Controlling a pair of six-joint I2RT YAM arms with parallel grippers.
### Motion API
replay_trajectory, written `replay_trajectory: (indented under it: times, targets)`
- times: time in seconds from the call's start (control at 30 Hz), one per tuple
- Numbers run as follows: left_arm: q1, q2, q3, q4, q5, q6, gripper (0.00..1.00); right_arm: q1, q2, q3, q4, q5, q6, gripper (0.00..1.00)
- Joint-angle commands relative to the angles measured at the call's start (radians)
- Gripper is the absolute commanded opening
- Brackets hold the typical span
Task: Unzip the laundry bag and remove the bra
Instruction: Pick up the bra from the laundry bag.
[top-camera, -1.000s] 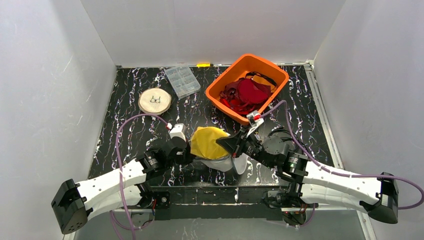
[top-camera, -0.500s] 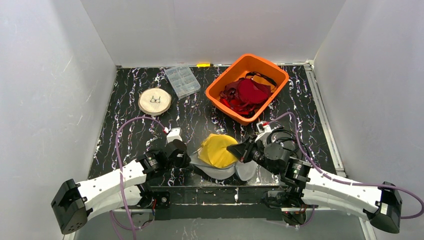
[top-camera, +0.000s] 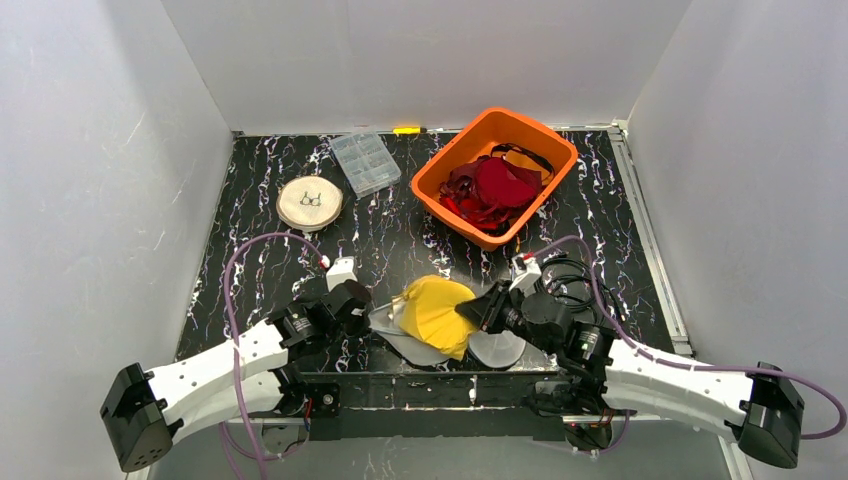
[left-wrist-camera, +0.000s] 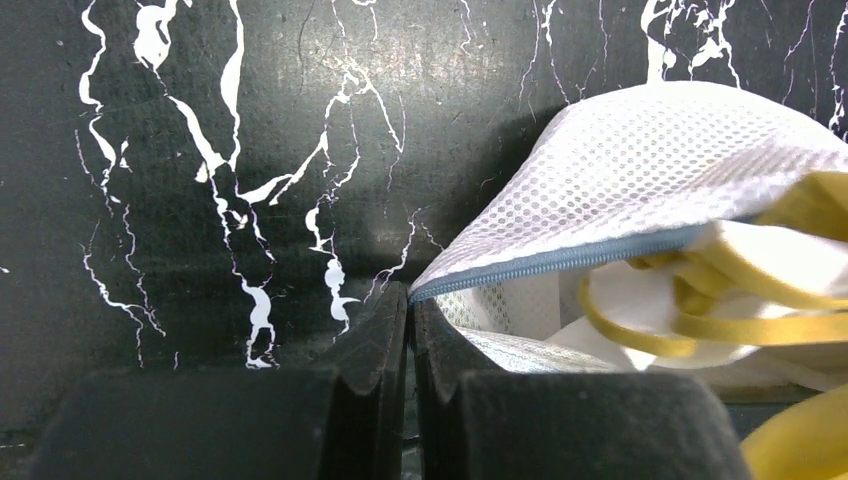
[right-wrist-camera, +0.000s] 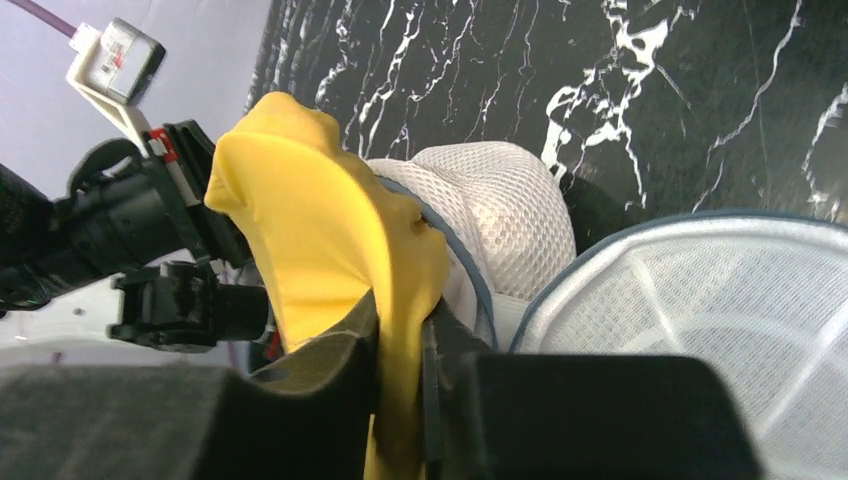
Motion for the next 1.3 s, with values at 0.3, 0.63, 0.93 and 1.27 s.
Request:
replay_trajectory:
  times: [0.3,0.63,0.93,1.27]
  targets:
    - [0.005,-0.011,0.103,-0.091,0.056,0.068,0.00,-0.010,0.211,0.330,-0.216,-0.058,-0.260,0.76]
    - [0.004,-0.018,0.102,-0.180,-0.023,0.019,0.00,0.000,0.194,0.472,-0.508,0.010,-0.258,0.84]
    - [0.004,-0.103,0.007,-0.206,-0.098,-0.204,0.00,0.001,0.061,0.141,-0.204,-0.187,0.229,0.88]
    - [0.005,-0.081,0.025,-0.158,-0.060,-0.285,0.00,0.012,0.240,0.175,-0.057,-0.298,0.226,0.88]
